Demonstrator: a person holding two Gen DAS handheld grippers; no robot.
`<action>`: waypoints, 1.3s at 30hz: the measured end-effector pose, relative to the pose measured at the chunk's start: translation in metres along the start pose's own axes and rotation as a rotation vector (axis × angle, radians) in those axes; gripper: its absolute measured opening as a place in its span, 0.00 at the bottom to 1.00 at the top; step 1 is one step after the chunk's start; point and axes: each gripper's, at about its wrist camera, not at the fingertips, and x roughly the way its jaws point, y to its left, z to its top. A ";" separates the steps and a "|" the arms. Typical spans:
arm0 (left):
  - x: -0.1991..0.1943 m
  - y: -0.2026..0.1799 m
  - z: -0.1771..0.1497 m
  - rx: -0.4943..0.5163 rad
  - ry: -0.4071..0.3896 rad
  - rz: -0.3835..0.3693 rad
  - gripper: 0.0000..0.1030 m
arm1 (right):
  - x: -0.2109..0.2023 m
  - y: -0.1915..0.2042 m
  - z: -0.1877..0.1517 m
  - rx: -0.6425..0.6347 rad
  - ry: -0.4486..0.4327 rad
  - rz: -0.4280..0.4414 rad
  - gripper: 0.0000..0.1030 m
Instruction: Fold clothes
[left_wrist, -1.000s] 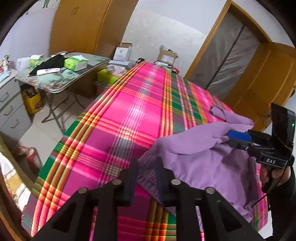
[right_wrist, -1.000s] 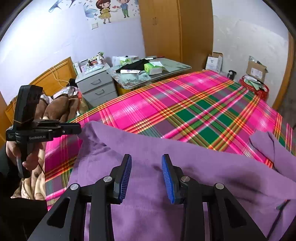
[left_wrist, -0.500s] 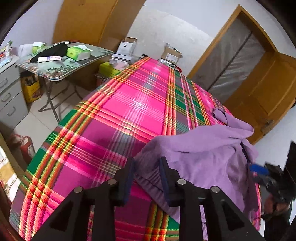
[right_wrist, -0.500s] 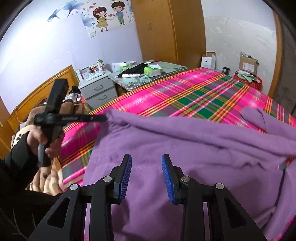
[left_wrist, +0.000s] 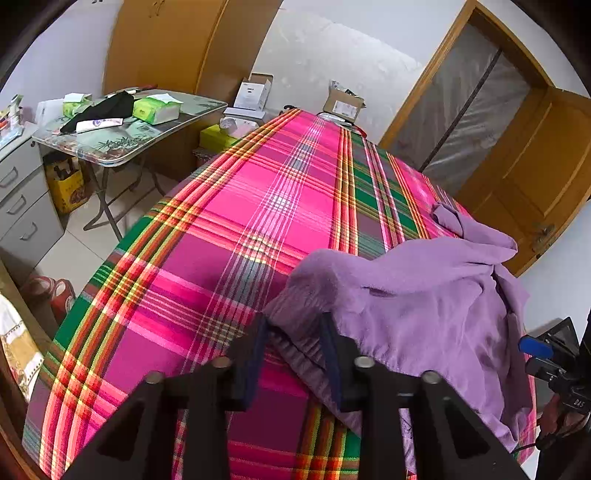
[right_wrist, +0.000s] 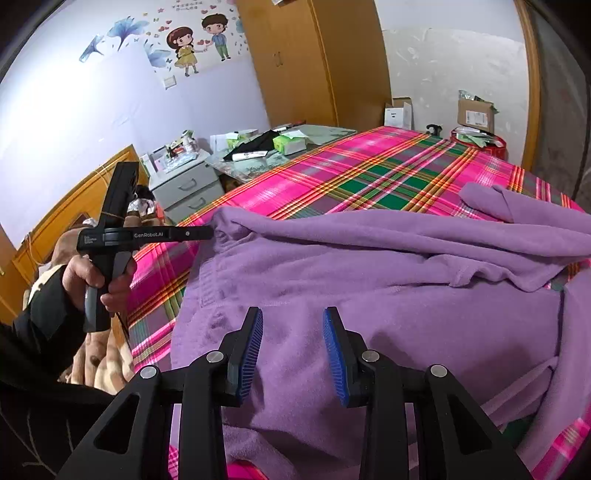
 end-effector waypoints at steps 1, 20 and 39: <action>0.000 0.000 0.001 0.000 -0.002 0.004 0.14 | 0.001 0.000 0.001 0.001 0.000 0.000 0.35; 0.014 -0.036 0.165 0.175 -0.217 0.182 0.07 | 0.012 -0.020 0.021 0.074 -0.036 -0.016 0.35; 0.020 -0.019 0.100 0.126 -0.062 0.083 0.15 | 0.034 -0.022 0.014 0.060 0.002 -0.035 0.35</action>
